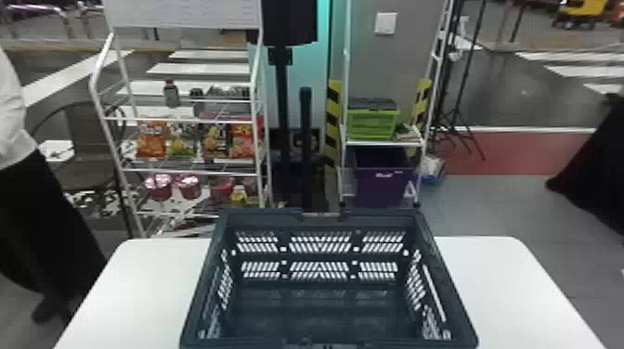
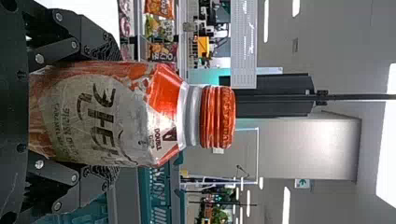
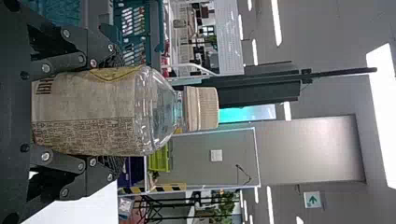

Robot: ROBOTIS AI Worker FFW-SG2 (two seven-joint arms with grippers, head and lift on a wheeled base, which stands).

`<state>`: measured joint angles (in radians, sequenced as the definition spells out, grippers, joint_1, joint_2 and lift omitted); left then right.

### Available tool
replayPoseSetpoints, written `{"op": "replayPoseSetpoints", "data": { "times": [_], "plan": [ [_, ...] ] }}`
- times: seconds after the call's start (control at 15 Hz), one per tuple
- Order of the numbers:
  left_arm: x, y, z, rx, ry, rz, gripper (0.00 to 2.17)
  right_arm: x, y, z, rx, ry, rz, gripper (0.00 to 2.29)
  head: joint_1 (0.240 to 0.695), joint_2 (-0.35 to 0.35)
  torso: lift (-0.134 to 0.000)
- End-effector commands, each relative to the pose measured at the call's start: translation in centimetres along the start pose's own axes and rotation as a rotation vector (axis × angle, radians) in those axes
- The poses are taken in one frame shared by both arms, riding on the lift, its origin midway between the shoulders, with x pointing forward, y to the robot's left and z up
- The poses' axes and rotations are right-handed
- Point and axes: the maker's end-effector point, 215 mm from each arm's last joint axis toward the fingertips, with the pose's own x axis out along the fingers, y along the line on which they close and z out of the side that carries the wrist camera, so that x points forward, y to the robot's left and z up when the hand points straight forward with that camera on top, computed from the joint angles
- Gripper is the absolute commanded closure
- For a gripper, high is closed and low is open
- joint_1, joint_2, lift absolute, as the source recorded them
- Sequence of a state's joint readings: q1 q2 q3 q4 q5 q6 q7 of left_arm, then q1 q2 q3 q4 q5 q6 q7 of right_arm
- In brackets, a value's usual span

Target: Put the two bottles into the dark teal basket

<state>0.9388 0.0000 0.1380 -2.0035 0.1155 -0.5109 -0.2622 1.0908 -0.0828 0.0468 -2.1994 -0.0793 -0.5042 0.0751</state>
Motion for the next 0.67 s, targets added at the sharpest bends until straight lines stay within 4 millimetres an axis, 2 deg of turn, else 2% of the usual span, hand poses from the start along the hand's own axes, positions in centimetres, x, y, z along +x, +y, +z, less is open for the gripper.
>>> {"op": "replayPoseSetpoints", "data": {
  "times": [0.0,0.13,0.33,0.6],
  "plan": [
    [-0.1,0.1,-0.2,-0.003,0.004,0.005,2.15,1.7,-0.2,1.4,-0.009,-0.003,0.003,2.0,0.499,0.0,0.0],
    [-0.3,0.1,-0.4,-0.004,0.004,0.008,2.15,3.5,-0.1,2.2,-0.007,0.005,0.008,2.0,0.499,0.0,0.0],
    [-0.4,0.0,0.3,0.003,-0.028,0.01,2.15,6.7,0.3,3.2,-0.003,0.019,0.018,2.0,0.499,0.0,0.0],
    [-0.6,0.3,-0.3,-0.004,-0.015,0.027,2.15,11.8,2.5,3.2,-0.009,0.101,0.041,2.0,0.499,0.0,0.0]
  ]
}}
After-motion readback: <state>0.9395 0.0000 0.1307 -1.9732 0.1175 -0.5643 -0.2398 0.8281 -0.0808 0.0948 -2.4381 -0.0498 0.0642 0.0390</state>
